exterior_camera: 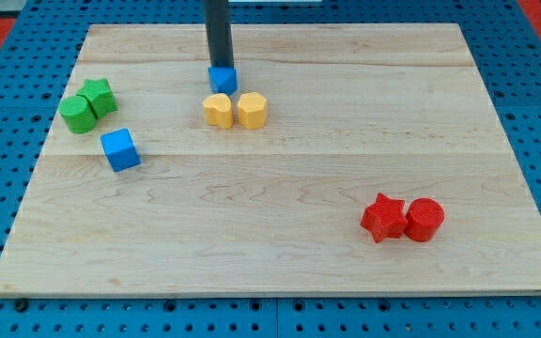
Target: Push the blue triangle into the blue cube
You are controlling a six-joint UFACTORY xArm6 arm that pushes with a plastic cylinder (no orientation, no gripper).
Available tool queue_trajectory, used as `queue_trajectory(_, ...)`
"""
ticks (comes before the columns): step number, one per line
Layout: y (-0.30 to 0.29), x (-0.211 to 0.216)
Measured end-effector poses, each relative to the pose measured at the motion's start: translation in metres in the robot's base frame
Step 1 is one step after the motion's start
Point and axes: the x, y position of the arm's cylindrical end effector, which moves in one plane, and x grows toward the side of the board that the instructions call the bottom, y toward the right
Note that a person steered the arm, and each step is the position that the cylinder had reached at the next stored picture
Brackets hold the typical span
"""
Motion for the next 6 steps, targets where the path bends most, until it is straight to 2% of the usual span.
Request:
queue_trajectory(1,0.034,-0.014)
queue_trajectory(2,0.049,0.022)
queue_trajectory(3,-0.005,0.027)
queue_trajectory(4,0.000,0.001)
queue_trajectory(5,-0.029,0.012)
queue_trajectory(6,-0.038,0.052)
